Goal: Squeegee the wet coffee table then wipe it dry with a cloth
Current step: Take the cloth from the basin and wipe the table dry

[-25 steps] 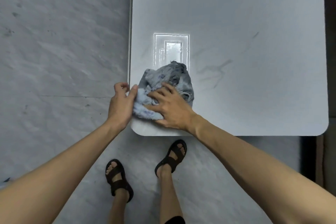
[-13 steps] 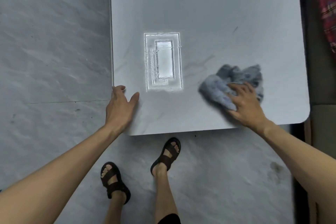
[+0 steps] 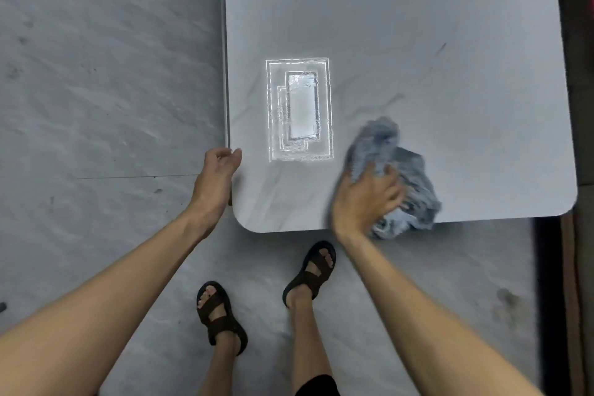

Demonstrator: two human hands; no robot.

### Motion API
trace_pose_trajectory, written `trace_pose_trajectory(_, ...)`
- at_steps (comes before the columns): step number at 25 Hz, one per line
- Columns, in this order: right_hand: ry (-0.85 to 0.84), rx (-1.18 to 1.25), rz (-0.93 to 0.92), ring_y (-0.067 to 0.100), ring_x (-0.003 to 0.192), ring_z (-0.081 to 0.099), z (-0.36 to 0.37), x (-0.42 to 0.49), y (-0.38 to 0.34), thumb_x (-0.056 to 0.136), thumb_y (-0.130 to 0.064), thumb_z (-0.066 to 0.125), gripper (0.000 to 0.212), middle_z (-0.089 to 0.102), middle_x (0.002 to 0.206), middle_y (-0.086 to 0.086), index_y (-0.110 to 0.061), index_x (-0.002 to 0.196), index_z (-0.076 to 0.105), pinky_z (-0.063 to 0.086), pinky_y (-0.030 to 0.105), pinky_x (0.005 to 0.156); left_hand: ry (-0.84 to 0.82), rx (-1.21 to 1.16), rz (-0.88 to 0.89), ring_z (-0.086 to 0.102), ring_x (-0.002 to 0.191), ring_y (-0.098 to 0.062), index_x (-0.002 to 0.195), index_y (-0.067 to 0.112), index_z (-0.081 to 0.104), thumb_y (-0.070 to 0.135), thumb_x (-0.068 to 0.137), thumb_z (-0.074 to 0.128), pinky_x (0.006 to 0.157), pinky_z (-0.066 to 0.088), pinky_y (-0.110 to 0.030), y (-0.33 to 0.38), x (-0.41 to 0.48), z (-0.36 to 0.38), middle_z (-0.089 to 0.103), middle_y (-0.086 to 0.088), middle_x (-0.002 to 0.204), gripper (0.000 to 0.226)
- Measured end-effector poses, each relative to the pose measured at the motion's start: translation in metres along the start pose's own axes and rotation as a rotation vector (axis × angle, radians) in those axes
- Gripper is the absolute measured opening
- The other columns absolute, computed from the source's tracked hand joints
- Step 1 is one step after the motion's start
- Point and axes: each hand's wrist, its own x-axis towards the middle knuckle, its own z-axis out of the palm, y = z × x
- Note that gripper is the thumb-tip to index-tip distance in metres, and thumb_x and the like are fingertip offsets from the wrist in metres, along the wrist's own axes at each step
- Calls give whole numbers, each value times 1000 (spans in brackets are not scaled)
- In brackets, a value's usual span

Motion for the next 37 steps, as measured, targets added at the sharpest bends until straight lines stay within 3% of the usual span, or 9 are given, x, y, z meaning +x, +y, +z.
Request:
trace_pose_trajectory(3, -167, -4, -538, 32, 122, 44, 9, -71, -36, 86, -45, 49, 52, 51, 129, 12, -23, 133, 49, 18, 49, 113, 46, 1, 23, 54, 89, 4, 119, 29, 46, 52, 93, 46, 62, 40, -14, -4, -3, -7, 56, 7, 122, 34)
trace_pose_trajectory(8, -347, -31, -1435, 31, 111, 51, 6, -55, -3, 73, -42, 62, 52, 58, 123, 13, -28, 123, 57, 20, 51, 112, 44, 343, 165, 55, 116, -23, 132, 22, 39, 48, 95, 46, 87, 41, -30, -13, -15, 0, 53, -8, 137, 46)
trace_pose_trajectory(11, -465, -41, -1710, 29, 112, 52, -9, 12, 42, 89, -40, 52, 40, 58, 125, 12, -29, 127, 58, 19, 47, 114, 4, 601, 294, 44, 132, -28, 133, 17, 37, 45, 94, 48, 101, 40, -38, -10, -20, 21, 44, -11, 145, 49)
trace_pose_trajectory(15, -458, -177, -1513, 28, 120, 50, -41, 108, 124, 93, -46, 49, 47, 54, 134, 11, -33, 138, 48, 19, 48, 117, -89, 766, 359, 31, 139, -32, 136, 12, 36, 44, 94, 50, 113, 31, -49, 4, -17, 57, 33, -14, 148, 54)
trace_pose_trajectory(21, -170, -139, -621, 42, 113, 48, -70, 193, 214, 88, -42, 47, 54, 51, 128, 21, -24, 139, 46, 39, 52, 99, -113, 867, 382, 31, 136, -36, 131, 9, 43, 42, 92, 54, 112, 31, -48, 33, 0, 101, 33, -20, 141, 52)
trace_pose_trajectory(26, 113, -41, 291, 35, 120, 43, -41, 201, 137, 88, -37, 52, 45, 49, 128, 19, -27, 132, 51, 31, 48, 100, -112, 803, 314, 54, 103, -30, 118, 16, 42, 39, 87, 56, 80, 36, -35, 44, 7, 102, 45, -5, 121, 41)
trace_pose_trajectory(28, 117, 41, 480, 33, 119, 43, -31, 201, 80, 90, -40, 48, 44, 47, 131, 18, -33, 134, 49, 30, 45, 97, -109, 768, 298, 54, 88, -26, 117, 20, 40, 35, 87, 55, 77, 34, -33, 45, 8, 96, 53, -2, 119, 37)
trace_pose_trajectory(32, 65, -3, 158, 37, 124, 39, -9, 155, 3, 87, -43, 58, 54, 41, 138, 19, -30, 137, 45, 28, 50, 101, -23, 609, 283, 51, 80, -20, 119, 23, 42, 23, 88, 55, 74, 34, -31, 41, 9, 80, 61, -1, 117, 34)
trace_pose_trajectory(37, -230, 28, -946, 33, 114, 50, 1, 64, -33, 81, -42, 60, 52, 54, 127, 14, -28, 131, 54, 29, 49, 99, 145, 518, 303, 50, 71, -20, 113, 25, 38, 18, 87, 54, 63, 34, -32, 40, 12, 71, 56, 1, 91, 31)
